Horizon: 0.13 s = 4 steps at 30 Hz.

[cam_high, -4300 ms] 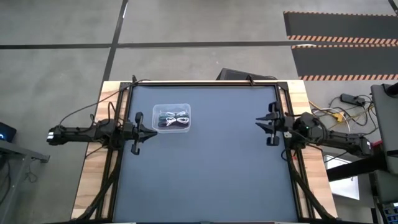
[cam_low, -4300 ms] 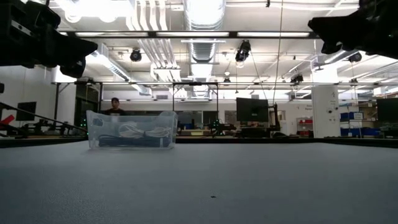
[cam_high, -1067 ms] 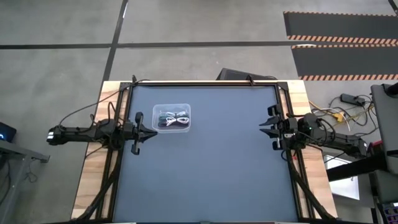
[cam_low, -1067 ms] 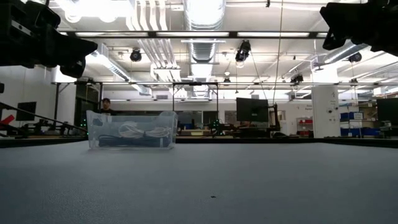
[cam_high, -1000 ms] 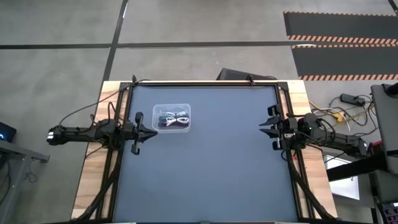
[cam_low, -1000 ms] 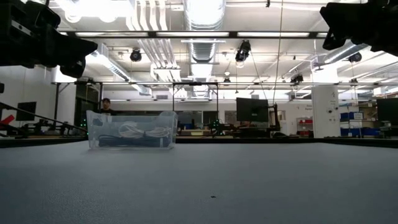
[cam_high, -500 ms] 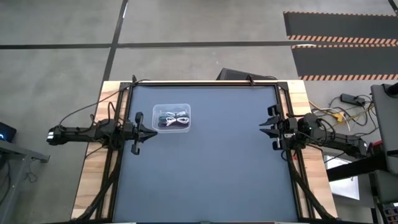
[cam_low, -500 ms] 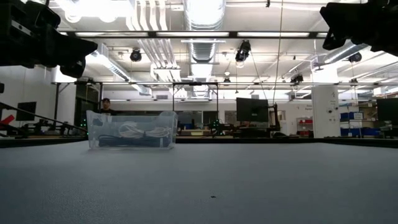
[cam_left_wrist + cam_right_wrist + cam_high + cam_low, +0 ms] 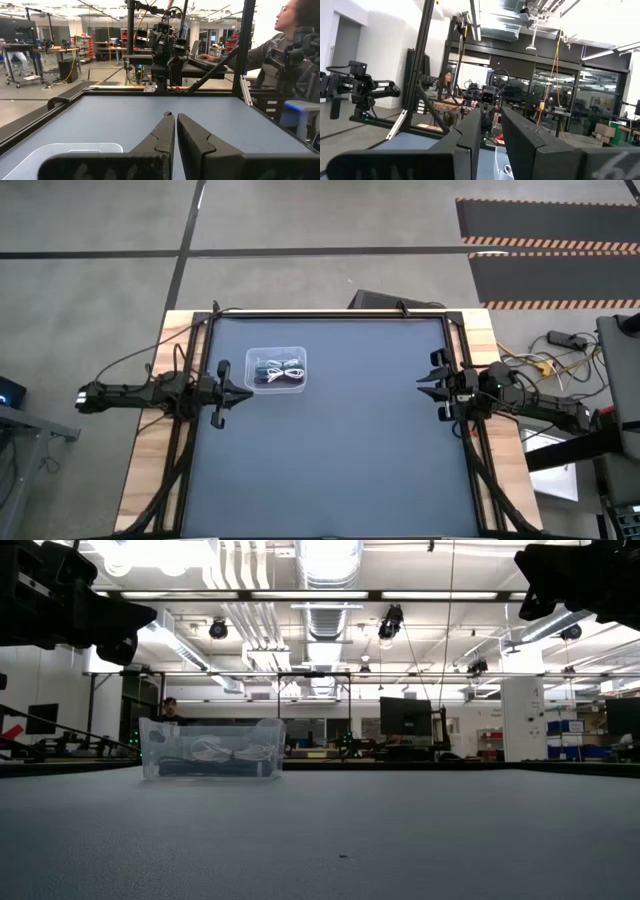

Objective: Pick and place USB-C Cables
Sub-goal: Return to Home Position

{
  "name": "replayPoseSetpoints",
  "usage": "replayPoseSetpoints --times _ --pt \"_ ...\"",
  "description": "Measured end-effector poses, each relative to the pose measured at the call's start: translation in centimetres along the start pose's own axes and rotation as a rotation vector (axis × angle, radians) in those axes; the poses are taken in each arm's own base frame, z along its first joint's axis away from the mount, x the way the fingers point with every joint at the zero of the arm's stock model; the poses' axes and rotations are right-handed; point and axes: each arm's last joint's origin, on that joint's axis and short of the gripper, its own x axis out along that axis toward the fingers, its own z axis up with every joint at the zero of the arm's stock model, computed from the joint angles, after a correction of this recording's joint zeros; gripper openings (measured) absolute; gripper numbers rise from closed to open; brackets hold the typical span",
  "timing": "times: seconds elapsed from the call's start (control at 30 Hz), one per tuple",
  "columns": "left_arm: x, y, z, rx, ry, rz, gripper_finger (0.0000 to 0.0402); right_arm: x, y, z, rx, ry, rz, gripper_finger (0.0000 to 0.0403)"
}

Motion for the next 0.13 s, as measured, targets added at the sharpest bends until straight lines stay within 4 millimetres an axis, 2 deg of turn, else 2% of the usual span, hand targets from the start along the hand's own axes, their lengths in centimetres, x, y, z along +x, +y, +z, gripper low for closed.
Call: replayPoseSetpoints --times 0.13 --pt "0.0 0.0 0.0 0.0 0.0 0.0 0.0005 0.0 0.0 0.01 0.0 0.0 0.0 0.0068"
